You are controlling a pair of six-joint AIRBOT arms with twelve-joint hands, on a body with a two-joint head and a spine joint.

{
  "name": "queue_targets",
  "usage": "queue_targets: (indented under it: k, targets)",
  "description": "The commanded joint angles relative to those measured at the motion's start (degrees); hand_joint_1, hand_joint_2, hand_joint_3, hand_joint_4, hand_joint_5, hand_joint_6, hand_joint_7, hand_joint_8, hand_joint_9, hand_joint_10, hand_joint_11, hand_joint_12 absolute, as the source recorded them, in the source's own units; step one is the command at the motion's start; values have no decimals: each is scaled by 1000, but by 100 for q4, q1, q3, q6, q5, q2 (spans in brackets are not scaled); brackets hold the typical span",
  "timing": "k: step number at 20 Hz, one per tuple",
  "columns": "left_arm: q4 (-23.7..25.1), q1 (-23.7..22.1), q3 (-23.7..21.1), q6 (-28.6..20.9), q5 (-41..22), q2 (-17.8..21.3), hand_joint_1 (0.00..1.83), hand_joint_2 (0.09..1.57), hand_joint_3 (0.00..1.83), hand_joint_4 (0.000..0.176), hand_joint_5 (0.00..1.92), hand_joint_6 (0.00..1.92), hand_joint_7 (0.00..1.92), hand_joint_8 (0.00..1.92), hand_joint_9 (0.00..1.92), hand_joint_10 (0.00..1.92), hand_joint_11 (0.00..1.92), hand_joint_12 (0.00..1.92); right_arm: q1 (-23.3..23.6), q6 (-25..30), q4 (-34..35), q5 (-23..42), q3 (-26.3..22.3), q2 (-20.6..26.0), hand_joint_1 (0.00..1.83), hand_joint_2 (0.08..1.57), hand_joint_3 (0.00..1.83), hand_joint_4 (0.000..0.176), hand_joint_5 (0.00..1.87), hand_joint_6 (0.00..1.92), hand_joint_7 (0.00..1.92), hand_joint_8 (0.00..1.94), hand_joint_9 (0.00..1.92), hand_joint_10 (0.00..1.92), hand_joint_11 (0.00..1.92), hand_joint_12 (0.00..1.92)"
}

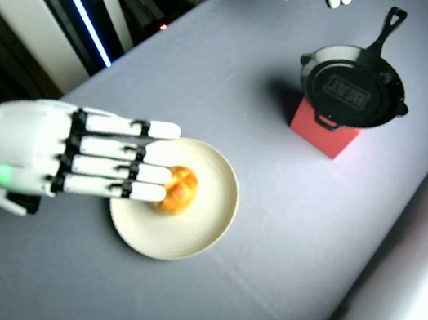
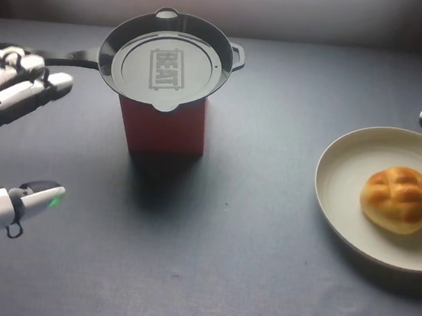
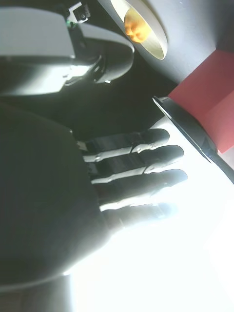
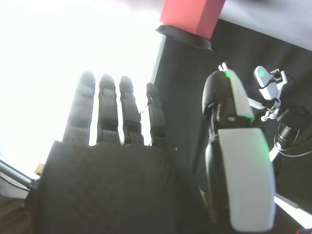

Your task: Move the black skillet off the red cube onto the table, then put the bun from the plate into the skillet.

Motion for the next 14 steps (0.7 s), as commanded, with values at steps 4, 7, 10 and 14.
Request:
queue_targets:
  k: [4, 7, 10, 14]
  targets:
    - [34, -82, 116, 10, -629, 97, 559, 1052, 0, 100, 189, 0, 80, 1, 15, 2, 0, 142, 57, 40, 36, 680, 26, -6, 276, 1264, 0, 79, 272, 2, 290, 0, 297, 1, 313, 165]
    - [-151, -372, 290, 212, -505, 100, 728, 1022, 0, 109, 144, 1, 2, 0, 0, 0, 0, 1, 51, 41, 19, 679, 25, -6, 293, 1270, 2, 86, 267, 0, 278, 0, 275, 0, 297, 141]
    - [-399, -799, 728, 251, 50, -81, 753, 992, 0, 121, 102, 1, 0, 0, 0, 0, 0, 0, 51, 41, -12, 651, 34, -21, 356, 1282, 3, 82, 278, 3, 281, 2, 279, 3, 310, 138]
    - [-752, -1612, 1567, 395, 1264, -545, 762, 950, 0, 148, 100, 0, 0, 0, 0, 0, 0, 0, 41, 41, -36, 607, 57, -30, 352, 1280, 1, 76, 282, 3, 291, 4, 286, 4, 324, 140]
